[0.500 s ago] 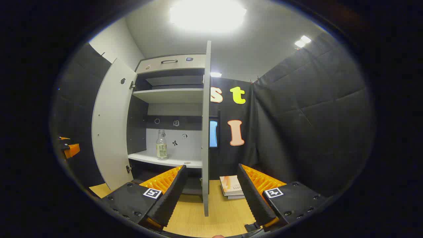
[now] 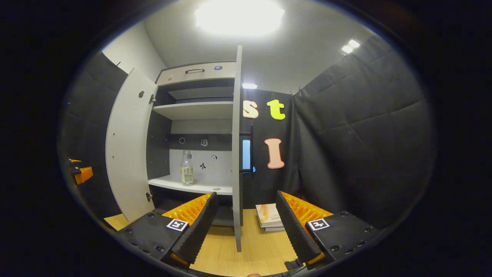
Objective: Grasp the bottle in the cabinet with the left hand and place it on the coaster, then close the right door with the right hand and the left door with the left hand.
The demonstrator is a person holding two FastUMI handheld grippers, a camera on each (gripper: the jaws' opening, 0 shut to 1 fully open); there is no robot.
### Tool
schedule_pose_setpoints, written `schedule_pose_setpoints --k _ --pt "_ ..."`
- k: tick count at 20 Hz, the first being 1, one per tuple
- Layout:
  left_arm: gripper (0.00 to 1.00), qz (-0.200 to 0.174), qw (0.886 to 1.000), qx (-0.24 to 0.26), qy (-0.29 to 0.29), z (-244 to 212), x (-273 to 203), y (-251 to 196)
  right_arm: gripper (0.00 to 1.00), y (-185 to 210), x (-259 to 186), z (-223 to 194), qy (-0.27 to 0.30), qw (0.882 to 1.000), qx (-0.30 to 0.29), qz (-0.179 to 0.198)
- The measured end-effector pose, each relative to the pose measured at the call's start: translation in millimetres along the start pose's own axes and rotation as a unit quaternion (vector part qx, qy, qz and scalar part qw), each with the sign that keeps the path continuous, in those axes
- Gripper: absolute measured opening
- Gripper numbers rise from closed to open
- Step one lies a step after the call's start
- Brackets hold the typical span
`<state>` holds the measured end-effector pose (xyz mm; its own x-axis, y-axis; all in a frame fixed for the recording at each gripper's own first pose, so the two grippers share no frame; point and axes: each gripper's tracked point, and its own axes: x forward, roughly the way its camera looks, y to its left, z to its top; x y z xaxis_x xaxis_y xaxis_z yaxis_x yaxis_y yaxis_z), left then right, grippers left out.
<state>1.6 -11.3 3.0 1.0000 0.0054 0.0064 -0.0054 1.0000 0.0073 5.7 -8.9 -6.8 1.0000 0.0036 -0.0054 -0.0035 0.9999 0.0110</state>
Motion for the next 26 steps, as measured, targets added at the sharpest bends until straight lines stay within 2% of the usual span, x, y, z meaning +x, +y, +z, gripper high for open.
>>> schedule_pose_setpoints --k 9,14,21,26 --pt "0.9 -0.014 1.0 -0.006 -0.006 11.9 7.0 -41.5 0.97 -26.7 6.8 -11.0 0.004 1.0 -0.005 0.006" --pt "0.91 -0.044 0.999 -0.022 -0.017 30.9 18.6 -80.9 0.97 -49.6 8.4 -20.4 0.005 1.0 -0.004 0.01" --pt "0.91 -0.09 0.995 -0.035 -0.028 62.8 56.8 -128.2 0.97 -84.4 7.1 -29.0 0.012 1.0 -0.003 -0.016" --pt "0.89 -0.112 0.992 -0.053 -0.029 68.7 103.5 -153.5 0.97 -104.2 20.1 -39.7 0.021 0.999 -0.002 -0.047"
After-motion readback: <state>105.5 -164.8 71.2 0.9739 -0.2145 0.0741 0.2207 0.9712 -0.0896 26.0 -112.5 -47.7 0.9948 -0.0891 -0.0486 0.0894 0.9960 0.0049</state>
